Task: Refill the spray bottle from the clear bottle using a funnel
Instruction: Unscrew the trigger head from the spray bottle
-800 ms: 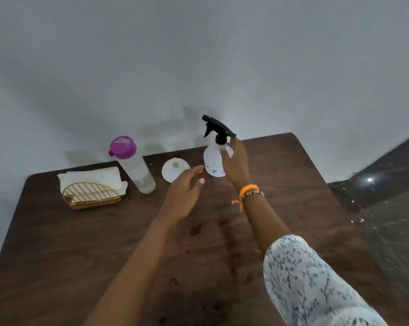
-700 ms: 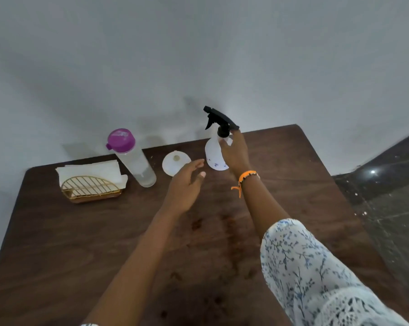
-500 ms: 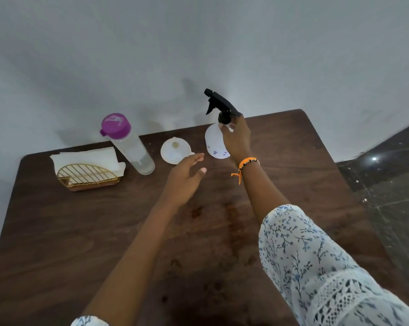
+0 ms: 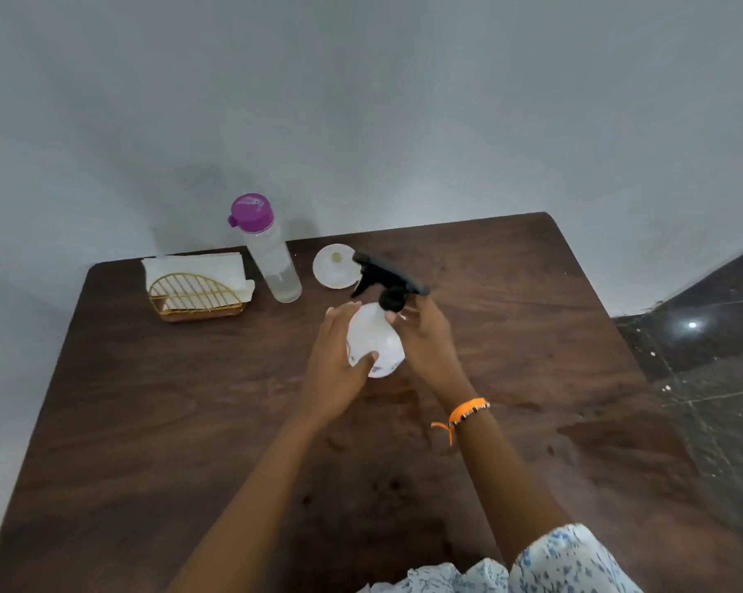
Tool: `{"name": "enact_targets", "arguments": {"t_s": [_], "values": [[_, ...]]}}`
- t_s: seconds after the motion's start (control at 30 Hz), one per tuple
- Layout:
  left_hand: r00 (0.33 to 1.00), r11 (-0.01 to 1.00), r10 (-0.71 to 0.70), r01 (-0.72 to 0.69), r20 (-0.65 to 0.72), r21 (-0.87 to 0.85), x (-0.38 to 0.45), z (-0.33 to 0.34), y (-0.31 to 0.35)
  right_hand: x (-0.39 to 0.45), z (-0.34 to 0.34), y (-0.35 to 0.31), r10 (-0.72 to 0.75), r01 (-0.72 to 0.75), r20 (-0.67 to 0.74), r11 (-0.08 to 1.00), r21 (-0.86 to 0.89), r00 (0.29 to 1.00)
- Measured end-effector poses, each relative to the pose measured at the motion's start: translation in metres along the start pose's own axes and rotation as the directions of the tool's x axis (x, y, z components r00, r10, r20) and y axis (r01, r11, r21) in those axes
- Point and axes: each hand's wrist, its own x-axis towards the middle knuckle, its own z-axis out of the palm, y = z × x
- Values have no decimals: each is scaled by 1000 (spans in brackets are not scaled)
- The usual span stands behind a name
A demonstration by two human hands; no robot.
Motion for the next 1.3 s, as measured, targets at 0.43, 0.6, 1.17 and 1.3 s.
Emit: {"name": "enact_targets", "arguments": {"t_s": [0.43,0.6,1.17,1.3], "values": [[989,991,-133,133,-61,-12,-97,6,-19,-100,24,19,0,-2,193,1000,9,981],[989,993,-119,119,-86,-5,-104,8,-19,-105,27,19,2,-4,205,1000,10,979],[996,996,-66,70,57,-61,-107,-2,-36,-106,47,14,14,-18,-36,992,-123,999],[996,996,-57,61,69,-58,-107,-3,-32,-109,47,12,-33,21,-75,988,-155,997]]}}
